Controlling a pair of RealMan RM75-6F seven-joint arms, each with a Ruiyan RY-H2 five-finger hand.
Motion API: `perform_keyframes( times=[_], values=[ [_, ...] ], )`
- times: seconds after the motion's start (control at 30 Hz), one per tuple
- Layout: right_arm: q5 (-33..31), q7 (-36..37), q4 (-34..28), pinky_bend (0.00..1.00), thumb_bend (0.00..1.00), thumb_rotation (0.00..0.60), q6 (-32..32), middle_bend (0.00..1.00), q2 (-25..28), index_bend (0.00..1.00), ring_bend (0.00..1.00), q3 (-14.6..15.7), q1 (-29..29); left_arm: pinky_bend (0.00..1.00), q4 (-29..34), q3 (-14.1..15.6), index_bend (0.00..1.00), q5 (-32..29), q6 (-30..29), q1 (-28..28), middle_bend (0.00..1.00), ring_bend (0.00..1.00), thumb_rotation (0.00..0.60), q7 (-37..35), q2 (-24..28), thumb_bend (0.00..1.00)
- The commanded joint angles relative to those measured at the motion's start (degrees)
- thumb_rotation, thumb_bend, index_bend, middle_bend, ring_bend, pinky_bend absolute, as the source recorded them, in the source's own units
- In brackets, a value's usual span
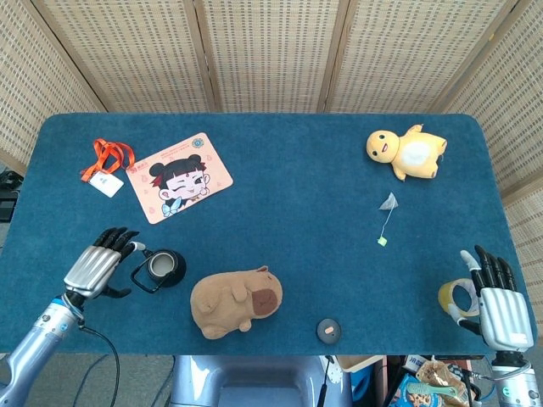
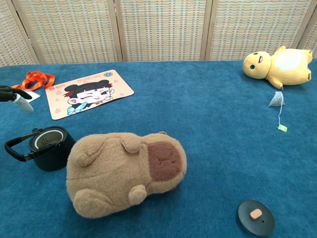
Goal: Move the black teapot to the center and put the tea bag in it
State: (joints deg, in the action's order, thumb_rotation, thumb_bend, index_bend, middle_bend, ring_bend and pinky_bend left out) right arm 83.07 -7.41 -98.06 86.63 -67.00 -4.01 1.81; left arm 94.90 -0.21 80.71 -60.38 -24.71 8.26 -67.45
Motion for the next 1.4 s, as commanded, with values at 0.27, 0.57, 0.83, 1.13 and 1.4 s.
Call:
perform_keyframes(
  times=[0.27,0.57,0.83,1.13,1.4],
  values=[
    [-0.1,0.5,0.3,0.02,0.38,0.600,0.2,0.02,0.0,0.00,0.00,0.1,-0.3,0.00,-0.9,1.5,0.19,2.1,-1.2,0.8,0.03,0.00,0.600,0.3,-1.9,0.11],
    [0.2,0.7,0.3,0.02,0.38,0.600,0.8,0.02,0.2,0.00,0.00,0.3,-0.8,0.00,-3.8,1.8,0.18,2.1,-2.0,1.4,0.03,0.00,0.600,1.8,-5.7,0.11],
    [0.0,1.0,0.3,0.02,0.38,0.600,1.1,0.02,0.3,0.00,0.00,0.4,-1.3,0.00,-5.3,1.0,0.17,1.0,-2.0,1.1,0.03,0.00,0.600,2.9,-7.6,0.11],
    [-0.4,1.1,0.4,0.02,0.38,0.600,1.3,0.02,0.4,0.00,0.00,0.3,-1.7,0.00,-6.6,-0.1,0.17,0.1,-1.7,0.5,0.03,0.00,0.600,2.9,-9.3,0.10],
    [-0.7,1.3,0.6,0.02,0.38,0.600,1.0,0.02,0.3,0.00,0.00,0.2,-1.7,0.00,-7.7,-0.9,0.17,-0.2,-1.6,-0.2,0.04,0.00,0.600,1.3,-10.8,0.10]
  ],
)
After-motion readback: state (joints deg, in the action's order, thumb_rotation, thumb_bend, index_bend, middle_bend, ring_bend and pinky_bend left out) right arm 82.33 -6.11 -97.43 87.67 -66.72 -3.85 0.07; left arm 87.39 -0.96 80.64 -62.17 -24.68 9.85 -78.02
